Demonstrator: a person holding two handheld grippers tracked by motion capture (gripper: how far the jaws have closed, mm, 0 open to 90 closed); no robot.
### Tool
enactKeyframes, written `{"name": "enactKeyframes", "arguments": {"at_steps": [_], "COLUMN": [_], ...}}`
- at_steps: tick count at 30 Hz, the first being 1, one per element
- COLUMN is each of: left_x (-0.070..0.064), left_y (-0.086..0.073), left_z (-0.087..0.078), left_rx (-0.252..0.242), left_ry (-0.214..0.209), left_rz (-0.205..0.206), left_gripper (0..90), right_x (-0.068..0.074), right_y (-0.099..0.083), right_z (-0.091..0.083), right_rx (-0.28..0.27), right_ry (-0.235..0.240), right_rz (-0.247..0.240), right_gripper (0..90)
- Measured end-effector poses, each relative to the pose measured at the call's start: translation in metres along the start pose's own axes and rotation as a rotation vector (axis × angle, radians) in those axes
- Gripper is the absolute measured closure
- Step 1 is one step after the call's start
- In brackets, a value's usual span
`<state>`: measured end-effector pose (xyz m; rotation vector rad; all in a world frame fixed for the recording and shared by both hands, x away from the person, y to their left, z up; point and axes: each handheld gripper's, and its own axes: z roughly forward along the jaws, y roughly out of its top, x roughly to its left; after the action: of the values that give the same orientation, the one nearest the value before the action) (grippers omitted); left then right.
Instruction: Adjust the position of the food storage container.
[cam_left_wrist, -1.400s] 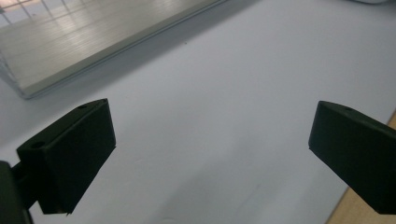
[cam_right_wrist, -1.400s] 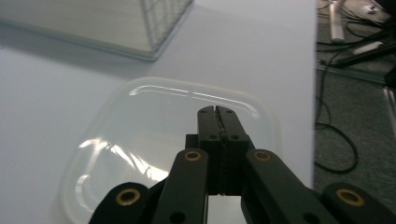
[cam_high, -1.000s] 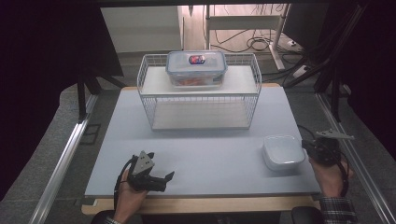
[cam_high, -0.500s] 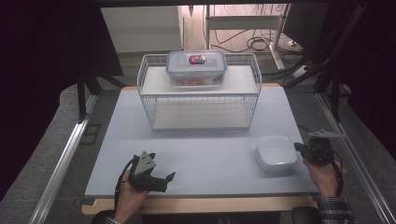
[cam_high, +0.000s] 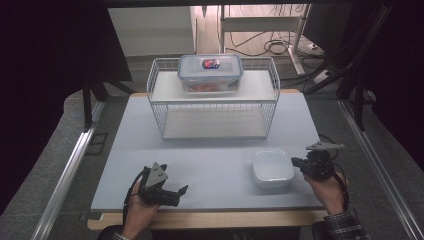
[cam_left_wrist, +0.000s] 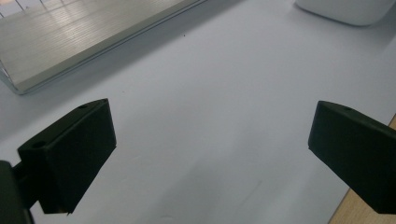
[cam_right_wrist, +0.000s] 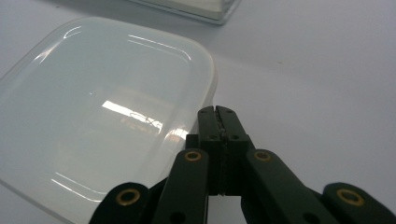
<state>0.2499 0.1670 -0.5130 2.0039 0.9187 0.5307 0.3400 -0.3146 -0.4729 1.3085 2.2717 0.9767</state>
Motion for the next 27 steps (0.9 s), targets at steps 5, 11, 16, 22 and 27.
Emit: {"name": "enactKeyframes", "arguments": {"at_steps": [5,11,16,22,27], "left_x": [-0.001,-0.002,-0.002,-0.003,-0.003], "left_y": [0.000,0.000,0.000,0.000,0.000], "left_z": [0.001,0.003,0.004,0.005,0.005], "left_rx": [0.008,0.011,0.013,0.019,0.024], "left_ry": [-0.007,-0.014,-0.015,-0.016,-0.016], "left_rz": [0.000,0.005,0.005,0.012,0.014], "left_gripper": [0.7,0.8,0.8,0.8,0.8], "right_x": [0.018,0.039,0.055,0.076,0.094], "right_y": [0.004,0.008,0.012,0.017,0.019], "right_z": [0.007,0.016,0.024,0.033,0.039], "right_rx": [0.003,0.008,0.012,0.018,0.026], "right_ry": [0.048,0.107,0.165,0.219,0.258], "right_rz": [-0.035,-0.068,-0.084,-0.108,-0.130], "right_gripper": [89.6,89.6,89.5,89.4,89.4]}}
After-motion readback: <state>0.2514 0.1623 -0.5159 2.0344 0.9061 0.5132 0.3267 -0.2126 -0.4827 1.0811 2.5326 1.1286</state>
